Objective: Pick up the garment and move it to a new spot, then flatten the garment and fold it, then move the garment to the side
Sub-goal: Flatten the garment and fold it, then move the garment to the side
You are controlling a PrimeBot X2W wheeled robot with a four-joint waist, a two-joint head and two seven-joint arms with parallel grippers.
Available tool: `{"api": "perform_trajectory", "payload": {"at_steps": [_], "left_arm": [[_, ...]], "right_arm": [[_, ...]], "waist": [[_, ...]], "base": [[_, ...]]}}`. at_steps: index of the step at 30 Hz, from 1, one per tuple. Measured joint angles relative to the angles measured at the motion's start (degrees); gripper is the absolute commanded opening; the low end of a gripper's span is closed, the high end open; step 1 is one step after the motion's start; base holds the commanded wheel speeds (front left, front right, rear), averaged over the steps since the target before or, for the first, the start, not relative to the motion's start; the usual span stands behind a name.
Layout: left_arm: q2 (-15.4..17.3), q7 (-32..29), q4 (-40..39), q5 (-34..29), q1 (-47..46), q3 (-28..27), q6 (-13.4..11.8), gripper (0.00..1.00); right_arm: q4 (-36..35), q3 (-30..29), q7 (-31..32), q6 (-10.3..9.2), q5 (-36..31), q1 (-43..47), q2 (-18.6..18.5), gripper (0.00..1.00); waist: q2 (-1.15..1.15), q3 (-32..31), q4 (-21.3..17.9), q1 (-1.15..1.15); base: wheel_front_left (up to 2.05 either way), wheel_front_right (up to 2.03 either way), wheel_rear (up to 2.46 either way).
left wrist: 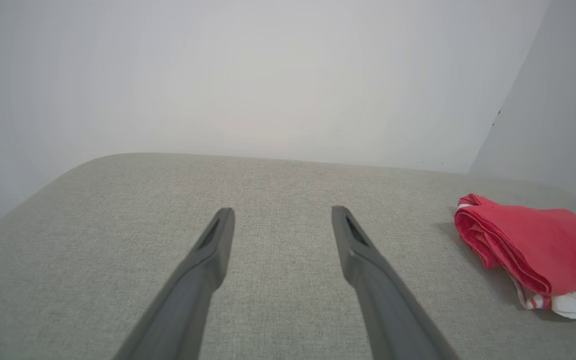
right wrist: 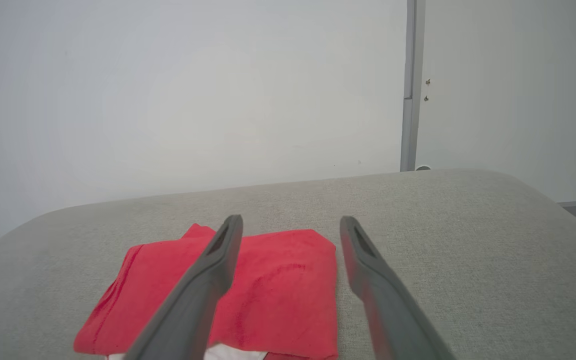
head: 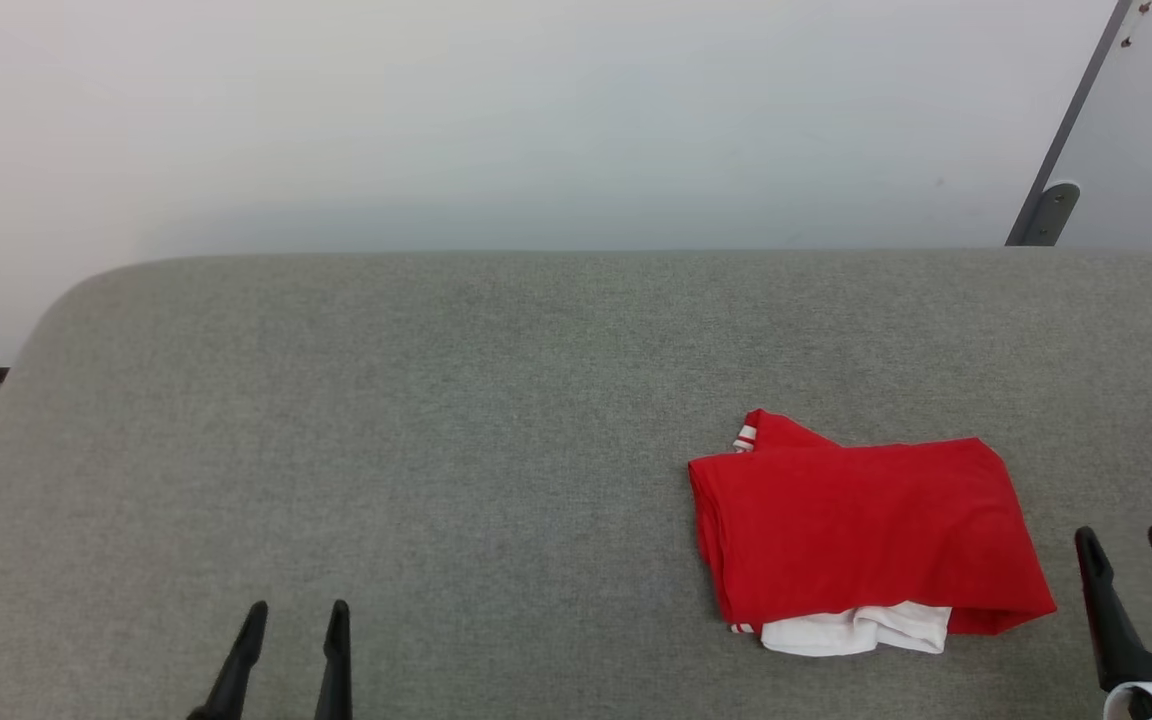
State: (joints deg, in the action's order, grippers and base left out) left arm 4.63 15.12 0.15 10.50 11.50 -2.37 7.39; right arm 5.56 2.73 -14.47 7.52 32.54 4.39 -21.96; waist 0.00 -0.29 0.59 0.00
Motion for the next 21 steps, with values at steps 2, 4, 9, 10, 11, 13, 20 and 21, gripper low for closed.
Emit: {"api": "perform_trajectory", "payload": {"at_steps": [2,4,9,10,11,13,20,21], "left_arm": [[-0.07,0.0,-0.11,-0.02,-0.07,0.09,0.0,1.0],[-0.11,0.0,-0.24,-0.05,-0.16,0.08,0.0,1.0],[-0.54,0.0,-0.52,-0.27,-0.79,0.34,0.0,1.0],[-0.63,0.01,-0.48,-0.44,-1.13,0.6,0.0,1.0],[-0.68,0.0,-0.44,-0.45,-1.58,0.81,0.0,1.0],[-0.82,0.0,-0.35,-0.46,-2.89,1.27,0.0,1.0],[-1.16,0.01,0.32,-0.52,-8.54,2.77,0.0,1.0],[-1.19,0.0,0.54,-0.53,-9.19,3.0,0.0,1.0]], "right_arm": [[-0.35,0.07,0.44,0.01,-0.35,-0.01,0.27,1.0],[-0.62,0.15,0.92,0.0,-0.41,-0.08,0.32,1.0],[0.44,1.01,5.1,0.0,-1.36,-3.94,-0.88,1.0],[1.23,1.16,6.78,0.0,-1.46,-5.35,-1.41,1.0],[2.01,1.49,8.75,0.01,-1.8,-6.67,-2.12,1.0],[4.3,2.2,14.55,0.01,-1.36,-9.59,-3.48,1.0],[10.42,6.54,37.12,0.0,2.91,-21.32,-9.59,1.0],[11.25,7.7,41.05,0.01,3.93,-22.75,-10.12,1.0]], "waist": [[0.0,-0.04,0.0,0.0],[0.0,-0.01,-0.01,0.0],[0.0,0.61,-0.48,0.0],[0.0,0.89,-0.53,0.0],[0.0,1.19,-0.55,0.0],[0.0,1.96,-0.5,0.0],[0.0,6.12,0.14,0.0],[0.0,6.84,0.25,0.0]], "base": [[0.0,0.0,0.0],[0.0,0.0,0.0],[0.0,0.0,0.0],[0.0,0.0,0.0],[0.0,0.0,0.0],[0.0,0.0,0.0],[0.0,0.0,0.0],[0.0,0.0,0.0]]}}
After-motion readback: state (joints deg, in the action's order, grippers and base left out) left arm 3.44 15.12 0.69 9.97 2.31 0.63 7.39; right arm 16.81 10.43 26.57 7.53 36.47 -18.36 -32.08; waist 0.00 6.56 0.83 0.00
